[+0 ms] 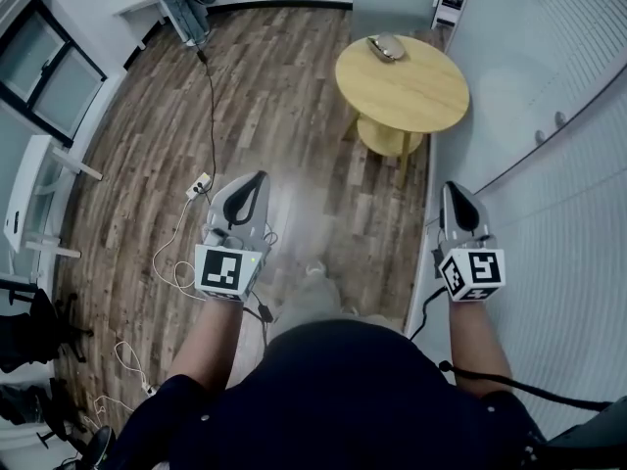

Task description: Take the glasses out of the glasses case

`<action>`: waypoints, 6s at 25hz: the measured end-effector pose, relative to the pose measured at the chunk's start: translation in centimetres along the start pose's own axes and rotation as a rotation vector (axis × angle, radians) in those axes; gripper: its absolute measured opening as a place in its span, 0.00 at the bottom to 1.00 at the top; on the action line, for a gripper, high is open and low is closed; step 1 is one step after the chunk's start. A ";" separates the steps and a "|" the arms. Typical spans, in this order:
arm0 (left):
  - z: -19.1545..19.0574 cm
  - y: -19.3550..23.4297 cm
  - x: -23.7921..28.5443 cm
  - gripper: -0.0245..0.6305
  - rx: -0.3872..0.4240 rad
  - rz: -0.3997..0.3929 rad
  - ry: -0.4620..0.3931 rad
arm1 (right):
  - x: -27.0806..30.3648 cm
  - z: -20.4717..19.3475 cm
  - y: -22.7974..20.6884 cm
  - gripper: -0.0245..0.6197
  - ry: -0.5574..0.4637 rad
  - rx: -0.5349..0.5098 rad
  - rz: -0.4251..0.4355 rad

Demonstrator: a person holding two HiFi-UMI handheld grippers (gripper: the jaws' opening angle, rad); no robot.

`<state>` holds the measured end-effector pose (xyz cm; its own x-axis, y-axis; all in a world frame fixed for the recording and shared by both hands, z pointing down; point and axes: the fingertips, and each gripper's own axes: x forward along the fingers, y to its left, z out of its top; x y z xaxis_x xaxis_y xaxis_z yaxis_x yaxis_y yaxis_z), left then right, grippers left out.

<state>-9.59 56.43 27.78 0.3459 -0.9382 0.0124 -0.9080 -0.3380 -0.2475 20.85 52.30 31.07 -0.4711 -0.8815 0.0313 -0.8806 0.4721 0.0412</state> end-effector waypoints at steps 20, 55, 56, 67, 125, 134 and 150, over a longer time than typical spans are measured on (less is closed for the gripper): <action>-3.4 10.8 16.4 0.05 -0.012 -0.163 -0.032 | 16.7 0.2 -1.2 0.05 0.057 0.003 -0.078; -1.2 15.0 41.1 0.04 -0.010 -0.014 -0.026 | 38.2 0.8 -15.8 0.05 0.020 0.022 0.097; -1.5 14.8 41.7 0.04 -0.007 -0.006 -0.017 | 38.6 0.5 -16.6 0.05 0.022 0.026 0.100; -2.6 17.5 48.4 0.04 0.003 -0.014 0.019 | 45.5 -0.7 -19.7 0.05 0.033 0.055 0.095; -13.1 30.5 86.0 0.05 -0.113 -0.315 0.049 | 78.9 -13.4 -30.7 0.05 0.393 0.119 -0.048; -17.4 28.9 89.8 0.05 -0.109 -0.323 0.116 | 80.7 -19.6 -33.4 0.05 0.486 0.137 -0.025; -24.0 26.3 93.3 0.05 -0.119 -0.366 0.206 | 83.8 -29.6 -33.7 0.05 0.640 0.126 0.085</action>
<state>-6.86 -41.74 45.67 0.6066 -0.7461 0.2747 -0.7593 -0.6460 -0.0780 12.54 -37.23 61.83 -0.4501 -0.6441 0.6185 -0.8592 0.5011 -0.1034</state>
